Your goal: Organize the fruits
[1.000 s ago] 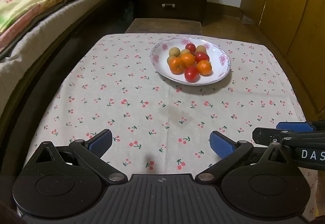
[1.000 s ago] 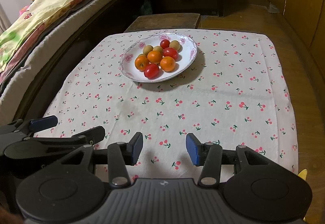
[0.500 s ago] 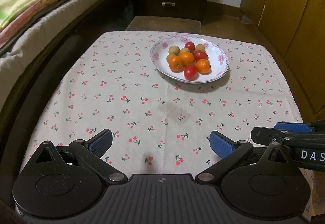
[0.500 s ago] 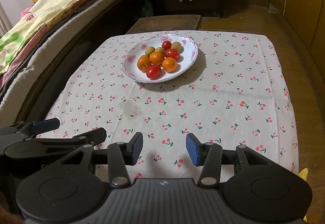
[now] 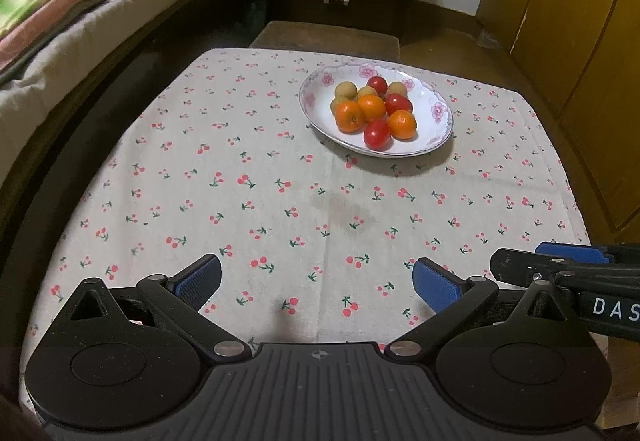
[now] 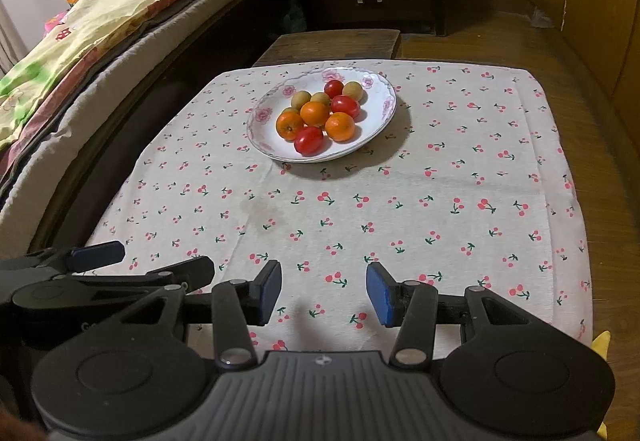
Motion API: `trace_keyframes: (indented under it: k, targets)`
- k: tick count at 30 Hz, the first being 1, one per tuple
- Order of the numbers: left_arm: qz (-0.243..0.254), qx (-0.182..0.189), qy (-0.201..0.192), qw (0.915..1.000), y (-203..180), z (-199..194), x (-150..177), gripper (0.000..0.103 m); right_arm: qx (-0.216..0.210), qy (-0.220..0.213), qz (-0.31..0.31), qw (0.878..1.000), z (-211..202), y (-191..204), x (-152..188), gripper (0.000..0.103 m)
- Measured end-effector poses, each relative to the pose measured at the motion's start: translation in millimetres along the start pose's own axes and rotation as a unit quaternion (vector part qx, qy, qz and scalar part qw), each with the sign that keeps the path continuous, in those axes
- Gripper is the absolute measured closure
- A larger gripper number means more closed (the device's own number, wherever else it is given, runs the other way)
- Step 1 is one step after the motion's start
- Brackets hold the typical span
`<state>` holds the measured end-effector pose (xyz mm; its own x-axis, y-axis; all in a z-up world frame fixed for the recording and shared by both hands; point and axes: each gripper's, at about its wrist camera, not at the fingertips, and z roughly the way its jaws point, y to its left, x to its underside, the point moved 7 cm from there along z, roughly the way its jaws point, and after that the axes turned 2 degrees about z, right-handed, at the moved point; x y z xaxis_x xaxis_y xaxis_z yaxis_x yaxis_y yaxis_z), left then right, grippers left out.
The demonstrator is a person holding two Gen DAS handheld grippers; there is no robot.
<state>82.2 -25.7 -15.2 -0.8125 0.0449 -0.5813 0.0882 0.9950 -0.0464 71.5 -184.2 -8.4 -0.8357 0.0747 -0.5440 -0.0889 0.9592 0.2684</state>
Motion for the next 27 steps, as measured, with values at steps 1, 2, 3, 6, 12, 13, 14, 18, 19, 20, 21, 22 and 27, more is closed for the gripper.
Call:
trace_keyframes:
  k: [1,2,3,6,12,13,14,18,19,20,21,22,27]
  targets:
    - [-0.001,0.001,-0.001,1.0000,0.1,-0.3,0.2,0.000,0.000,0.000,-0.001,1.000,-0.1,0.0,0.0,0.056]
    - [-0.002,0.002,-0.002,1.0000,0.2,-0.5,0.4,0.000,-0.001,-0.001,-0.001,1.000,-0.4,0.6,0.0,0.056]
    - [-0.003,0.003,-0.001,1.0000,0.6,-0.3,0.8,0.000,-0.001,-0.001,-0.001,1.000,-0.4,1.1,0.2,0.056]
    - [-0.007,0.005,0.010,0.9999,1.6,1.9,2.0,0.000,0.000,0.002,-0.003,1.000,0.8,2.5,1.0,0.056]
    - [-0.009,0.003,0.018,0.9998,1.6,3.5,4.8,0.000,0.003,0.007,-0.005,1.000,2.8,1.9,2.9,0.056]
    - [-0.013,0.007,0.022,0.9997,2.1,4.2,5.4,0.000,0.003,0.006,-0.005,1.000,2.6,1.9,2.9,0.056]
    - [-0.017,0.010,0.024,0.9995,2.8,4.5,5.7,0.000,0.002,0.006,-0.005,1.000,2.2,1.9,2.6,0.056]
    - [-0.030,0.015,0.034,0.9989,4.3,5.3,7.3,0.000,0.001,0.004,-0.004,1.000,1.3,1.7,1.7,0.056]
    - [-0.031,0.018,0.037,0.9987,4.2,5.9,7.9,0.000,0.001,0.004,-0.004,1.000,1.4,1.9,1.7,0.056]
    - [-0.035,0.021,0.041,0.9983,4.8,6.6,8.6,0.000,0.001,0.003,-0.003,1.000,1.3,1.9,1.9,0.056]
    - [-0.042,0.028,0.048,0.9976,6.1,7.7,9.5,0.000,0.000,0.003,-0.004,1.000,1.3,2.1,1.9,0.056]
    - [-0.049,0.036,0.052,0.9968,7.1,8.8,10.4,0.000,-0.003,0.002,-0.003,1.000,0.9,2.6,1.7,0.056]
    - [-0.066,0.055,0.051,0.9950,9.0,9.2,11.5,0.000,-0.010,-0.003,-0.001,1.000,-1.4,4.8,-0.3,0.056]
